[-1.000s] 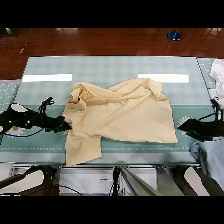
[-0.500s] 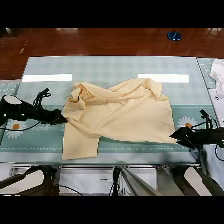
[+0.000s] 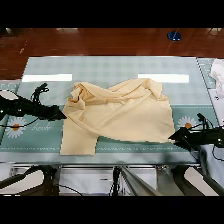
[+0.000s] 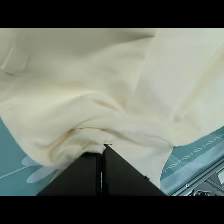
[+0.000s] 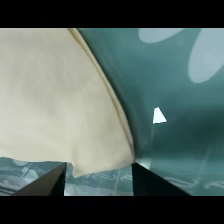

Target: Fold the shirts.

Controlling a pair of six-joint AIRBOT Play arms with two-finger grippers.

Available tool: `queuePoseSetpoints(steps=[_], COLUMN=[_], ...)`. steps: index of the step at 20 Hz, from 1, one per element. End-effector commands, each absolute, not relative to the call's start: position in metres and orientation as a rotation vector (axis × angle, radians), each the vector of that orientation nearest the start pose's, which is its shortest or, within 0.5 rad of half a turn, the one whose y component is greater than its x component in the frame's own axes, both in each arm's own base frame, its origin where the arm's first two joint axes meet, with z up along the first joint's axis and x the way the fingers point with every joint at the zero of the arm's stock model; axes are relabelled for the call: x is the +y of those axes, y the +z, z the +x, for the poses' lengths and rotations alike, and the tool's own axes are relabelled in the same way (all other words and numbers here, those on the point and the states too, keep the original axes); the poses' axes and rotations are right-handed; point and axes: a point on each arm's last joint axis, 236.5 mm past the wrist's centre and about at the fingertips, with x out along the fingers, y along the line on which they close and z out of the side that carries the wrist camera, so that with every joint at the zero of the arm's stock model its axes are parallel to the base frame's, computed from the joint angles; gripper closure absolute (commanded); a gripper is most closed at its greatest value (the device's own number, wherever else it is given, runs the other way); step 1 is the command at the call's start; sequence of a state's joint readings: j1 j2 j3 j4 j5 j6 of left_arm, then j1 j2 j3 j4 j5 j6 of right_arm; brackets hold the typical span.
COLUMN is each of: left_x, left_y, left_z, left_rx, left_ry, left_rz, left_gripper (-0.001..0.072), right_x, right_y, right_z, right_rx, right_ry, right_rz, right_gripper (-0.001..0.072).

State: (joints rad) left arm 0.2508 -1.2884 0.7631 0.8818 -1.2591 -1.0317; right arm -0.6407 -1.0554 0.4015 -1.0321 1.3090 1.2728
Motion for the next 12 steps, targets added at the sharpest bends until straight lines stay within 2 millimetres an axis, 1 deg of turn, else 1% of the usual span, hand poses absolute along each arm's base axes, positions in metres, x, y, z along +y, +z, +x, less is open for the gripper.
queuePoseSetpoints(steps=[1, 2, 3, 4, 5, 6, 7, 8, 9, 10, 11, 12], left_x=[-0.076, -0.077, -0.077, -0.077, -0.077, -0.077, -0.076, -0.076, -0.076, -0.077, -0.078, -0.08], left_y=[-0.062, -0.062, -0.062, -0.062, -0.061, -0.061, -0.058, -0.049, -0.033, -0.005, 0.032, 0.081], left_z=[0.281, 0.28, 0.28, 0.28, 0.28, 0.28, 0.282, 0.288, 0.297, 0.312, 0.328, 0.343], left_rx=[1.463, 1.465, 1.465, 1.465, 1.465, 1.464, 1.451, 1.414, 1.361, 1.272, 1.162, 1.019], left_ry=[-0.518, -0.521, -0.521, -0.52, -0.521, -0.521, -0.53, -0.546, -0.551, -0.563, -0.577, -0.595], left_rz=[-0.516, -0.517, -0.517, -0.517, -0.517, -0.517, -0.502, -0.478, -0.471, -0.468, -0.463, -0.453], left_gripper=[0.0684, 0.0683, 0.0683, 0.0683, 0.0683, 0.0683, 0.0684, 0.0686, 0.0686, 0.0686, 0.0687, 0.0686], right_x=[0.035, 0.036, 0.037, 0.041, 0.049, 0.056, 0.061, 0.062, 0.061, 0.059, 0.057, 0.056], right_y=[-0.108, -0.109, -0.109, -0.103, -0.089, -0.071, -0.047, -0.017, 0.016, 0.057, 0.1, 0.151], right_z=[0.193, 0.199, 0.204, 0.213, 0.224, 0.237, 0.25, 0.265, 0.28, 0.294, 0.305, 0.312], right_rx=[1.543, 1.527, 1.505, 1.462, 1.401, 1.329, 1.247, 1.146, 1.043, 0.923, 0.808, 0.677], right_ry=[0.053, 0.054, 0.062, 0.111, 0.197, 0.28, 0.353, 0.423, 0.478, 0.531, 0.572, 0.614], right_rz=[1.12, 1.147, 1.165, 1.175, 1.191, 1.212, 1.227, 1.228, 1.211, 1.173, 1.128, 1.075], right_gripper=[0.0302, 0.0415, 0.057, 0.0681, 0.0687, 0.0688, 0.0688, 0.0688, 0.0689, 0.0689, 0.0689, 0.0689])
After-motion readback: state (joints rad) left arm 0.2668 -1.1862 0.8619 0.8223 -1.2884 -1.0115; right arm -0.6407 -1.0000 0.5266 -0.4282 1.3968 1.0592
